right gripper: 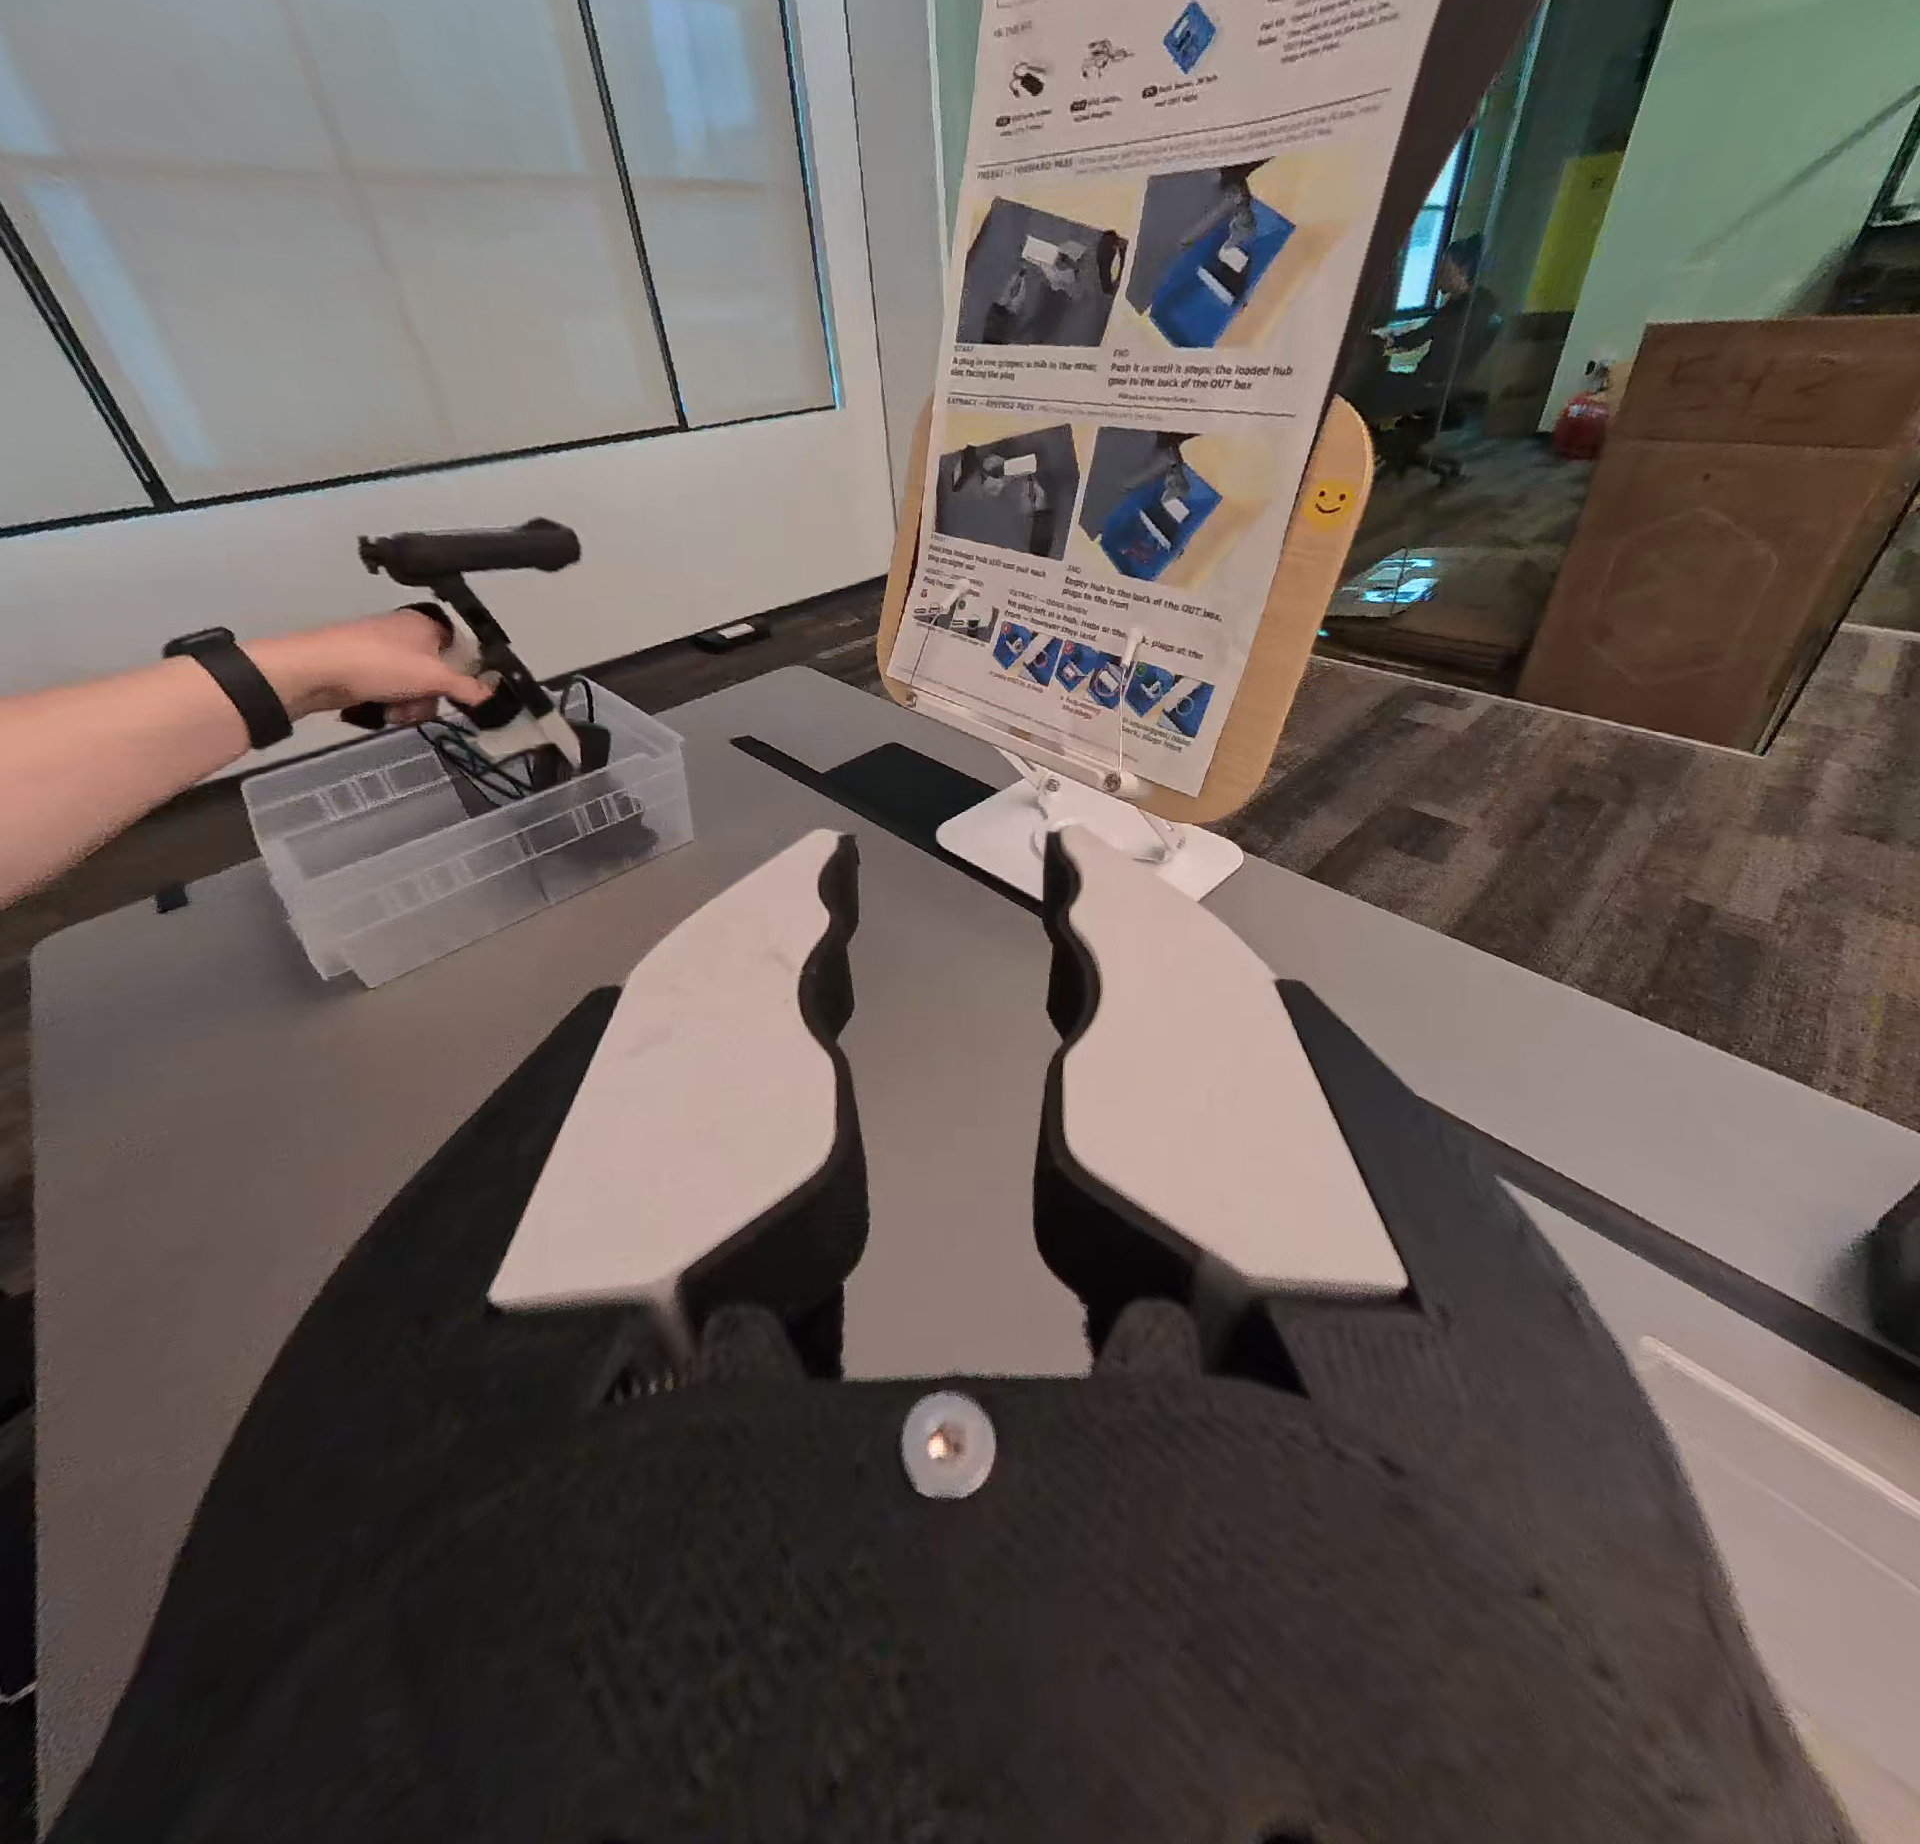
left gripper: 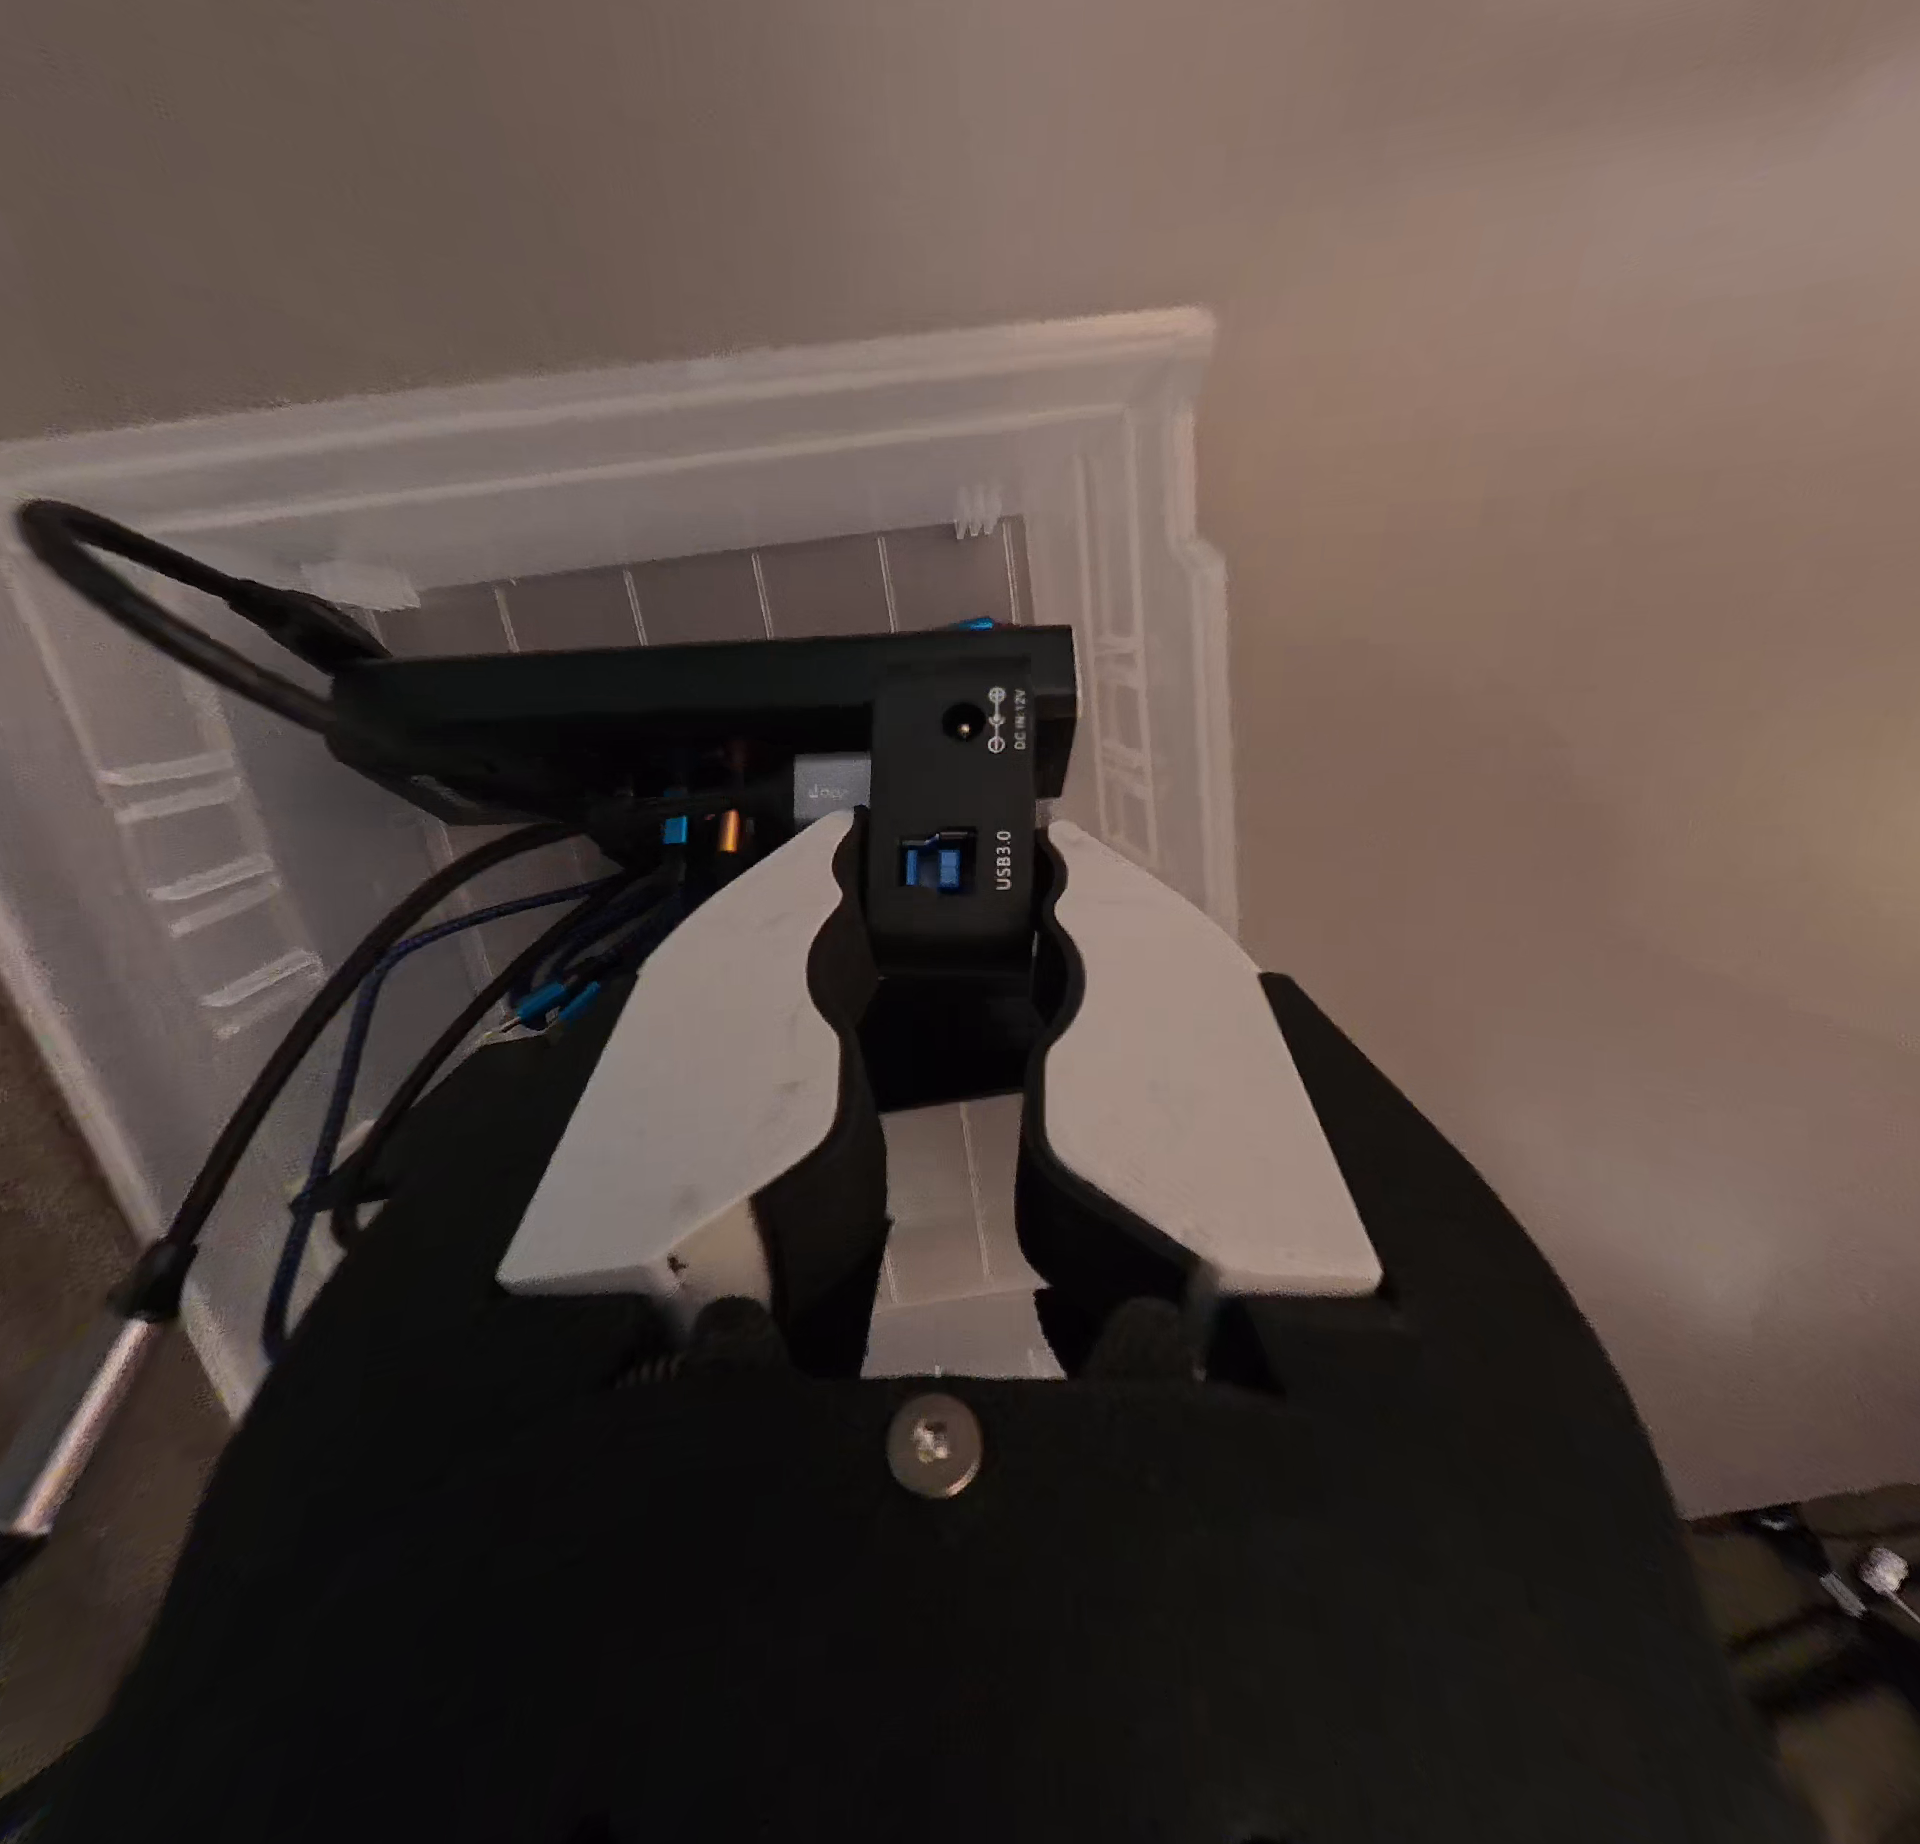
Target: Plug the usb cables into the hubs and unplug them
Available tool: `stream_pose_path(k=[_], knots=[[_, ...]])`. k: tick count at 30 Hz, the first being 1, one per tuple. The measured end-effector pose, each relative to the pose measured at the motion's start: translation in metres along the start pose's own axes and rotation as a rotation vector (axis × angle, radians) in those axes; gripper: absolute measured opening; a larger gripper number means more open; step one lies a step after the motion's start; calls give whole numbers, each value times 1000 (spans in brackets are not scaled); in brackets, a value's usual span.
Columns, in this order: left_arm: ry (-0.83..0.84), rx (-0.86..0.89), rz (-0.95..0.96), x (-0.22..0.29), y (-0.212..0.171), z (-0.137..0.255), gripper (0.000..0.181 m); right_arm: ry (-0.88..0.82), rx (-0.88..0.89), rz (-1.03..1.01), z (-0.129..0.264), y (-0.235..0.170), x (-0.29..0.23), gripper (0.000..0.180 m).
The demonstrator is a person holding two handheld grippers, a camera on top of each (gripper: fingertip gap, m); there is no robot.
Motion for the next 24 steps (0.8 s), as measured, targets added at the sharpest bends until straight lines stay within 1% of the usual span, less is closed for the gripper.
stream_pose_path(k=[1,5,11,14,17,20,22,24], knots=[[-8,17,2,1,2,9,26,9,8,-9,1,0,1,34],[-43,104,13,6,13,58,26,25,28,-14,0,2,0,34],[-181,310,32,26,29,152,26,35,25,10,-6,1,-3,34],[-245,408,19,41,35,199,26,48,13,0,-10,-1,-3,34],[-312,514,-39,69,37,238,26,50,12,-6,-15,-1,-4,34],[-352,635,-155,114,33,252,26,96,24,8,-25,3,-17,34],[-387,749,-218,148,27,246,26,153,31,45,-37,5,-35,38],[-437,867,-239,180,19,231,25,214,50,116,-54,6,-59,47]])
Point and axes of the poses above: each gripper's, where its closed fingertips meet, z back along the fingers, y out of its top, x = y × z across the jaws, the point moved 6 cm from there along z, back along the fingers, and after that the axes turned 3 degrees about z, right-handed, at the moved point
